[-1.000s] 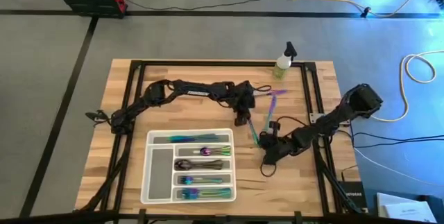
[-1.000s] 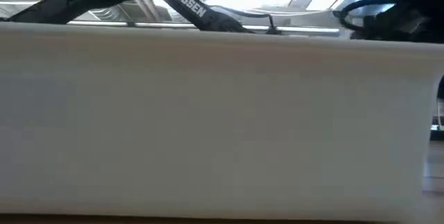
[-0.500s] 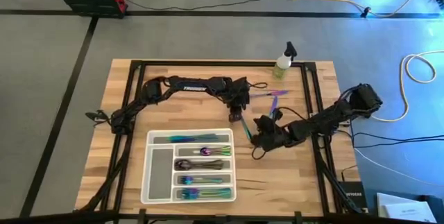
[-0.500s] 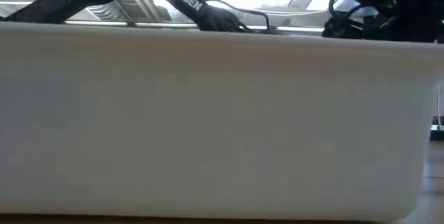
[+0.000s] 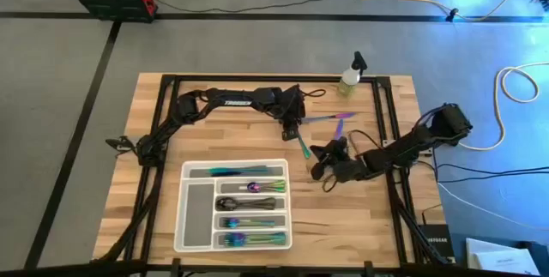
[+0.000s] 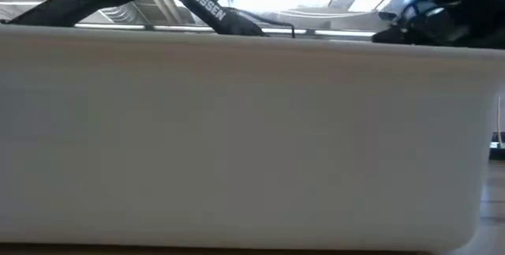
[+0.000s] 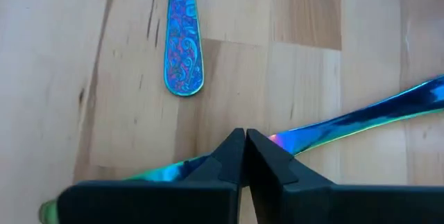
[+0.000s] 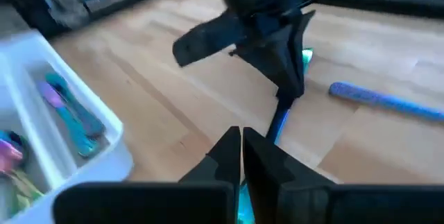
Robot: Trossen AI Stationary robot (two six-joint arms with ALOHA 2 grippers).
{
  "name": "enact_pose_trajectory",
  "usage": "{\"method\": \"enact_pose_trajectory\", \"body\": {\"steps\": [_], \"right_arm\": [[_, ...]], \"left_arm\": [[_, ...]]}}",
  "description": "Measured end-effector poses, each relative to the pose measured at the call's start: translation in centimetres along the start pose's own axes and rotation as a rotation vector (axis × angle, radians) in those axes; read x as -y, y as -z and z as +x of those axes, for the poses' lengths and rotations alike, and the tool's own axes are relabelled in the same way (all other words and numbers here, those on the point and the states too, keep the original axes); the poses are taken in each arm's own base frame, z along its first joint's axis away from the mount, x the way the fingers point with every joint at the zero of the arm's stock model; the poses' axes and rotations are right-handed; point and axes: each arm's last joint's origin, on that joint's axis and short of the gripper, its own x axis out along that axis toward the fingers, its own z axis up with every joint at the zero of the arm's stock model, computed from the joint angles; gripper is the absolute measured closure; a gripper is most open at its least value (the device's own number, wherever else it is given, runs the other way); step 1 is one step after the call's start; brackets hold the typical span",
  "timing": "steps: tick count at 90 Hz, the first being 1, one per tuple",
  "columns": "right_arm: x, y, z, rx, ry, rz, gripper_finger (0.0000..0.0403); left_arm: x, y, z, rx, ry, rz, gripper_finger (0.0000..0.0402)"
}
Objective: Sort silverware
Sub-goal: Put the blue table knife into the white silverware tray
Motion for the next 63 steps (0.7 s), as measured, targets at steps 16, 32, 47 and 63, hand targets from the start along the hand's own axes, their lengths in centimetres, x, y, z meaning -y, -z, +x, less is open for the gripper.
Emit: {"method": "enact_pose_trajectory", "body": {"steps": [16, 32, 47, 63], "right_arm": [[2.3, 0.5, -1.2, 0.094, -0.134, 0.16, 0.0403], [2.1, 0.4, -1.0, 0.038, -0.221, 0.107, 0.0403], [1.4, -0.1, 0.7, -0.078, -0.161, 0.023, 0.0403], [0.5, -2.1, 3.1, -0.224, 0.029, -0.113, 0.0403]], "left_arm": [[0.2, 1.2, -0.5, 0.106, 0.007, -0.032, 0.0402], [0.5, 2.5, -2.4, 0.174, -0.002, -0.082, 0.0402], [0.5, 4.0, -2.9, 0.145, -0.023, -0.166, 0.0402], [0.2, 3.7, -3.1, 0.178, -0.029, -0.176, 0.0402]]}}
